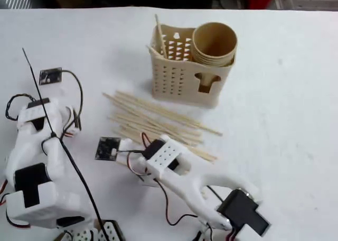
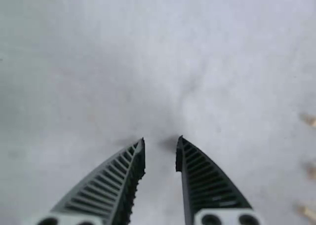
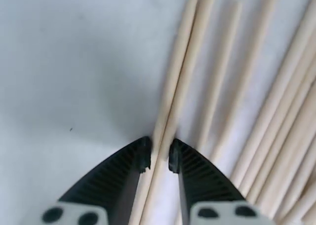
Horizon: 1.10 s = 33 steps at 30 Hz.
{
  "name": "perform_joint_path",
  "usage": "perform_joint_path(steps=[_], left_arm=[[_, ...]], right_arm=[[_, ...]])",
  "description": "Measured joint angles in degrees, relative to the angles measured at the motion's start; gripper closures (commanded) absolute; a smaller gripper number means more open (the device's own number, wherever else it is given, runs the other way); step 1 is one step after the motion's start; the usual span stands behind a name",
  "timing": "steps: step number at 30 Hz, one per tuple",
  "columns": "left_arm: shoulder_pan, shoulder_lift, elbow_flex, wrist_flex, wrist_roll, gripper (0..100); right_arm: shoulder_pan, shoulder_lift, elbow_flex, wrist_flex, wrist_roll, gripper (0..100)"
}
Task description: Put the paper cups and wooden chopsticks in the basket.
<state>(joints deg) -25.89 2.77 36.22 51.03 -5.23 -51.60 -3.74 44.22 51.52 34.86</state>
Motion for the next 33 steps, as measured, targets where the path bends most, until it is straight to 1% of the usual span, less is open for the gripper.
perform_joint_path(steps=[3,10,16,21,25,31,33], left_arm=[[0.0,0.0,0.0,0.0,0.0,88],[0.0,0.0,0.0,0.0,0.0,88],[0.0,0.0,0.0,0.0,0.0,88],[0.0,0.0,0.0,0.0,0.0,88],[0.0,0.0,0.0,0.0,0.0,88],[0.0,0.0,0.0,0.0,0.0,88],[0.0,0.0,0.0,0.0,0.0,88]], right_arm=[[0.0,1.32,-1.05,0.0,0.26,98.4],[0.97,3.16,-2.55,0.09,0.35,98.2],[3.52,2.55,-2.64,0.18,0.35,98.2],[6.95,-5.01,-2.55,2.55,0.35,98.2],[7.21,-12.66,-1.58,5.27,0.35,98.2],[7.21,-24.7,0.44,6.07,0.26,98.2],[7.56,-28.84,0.26,7.03,-0.88,98.2]])
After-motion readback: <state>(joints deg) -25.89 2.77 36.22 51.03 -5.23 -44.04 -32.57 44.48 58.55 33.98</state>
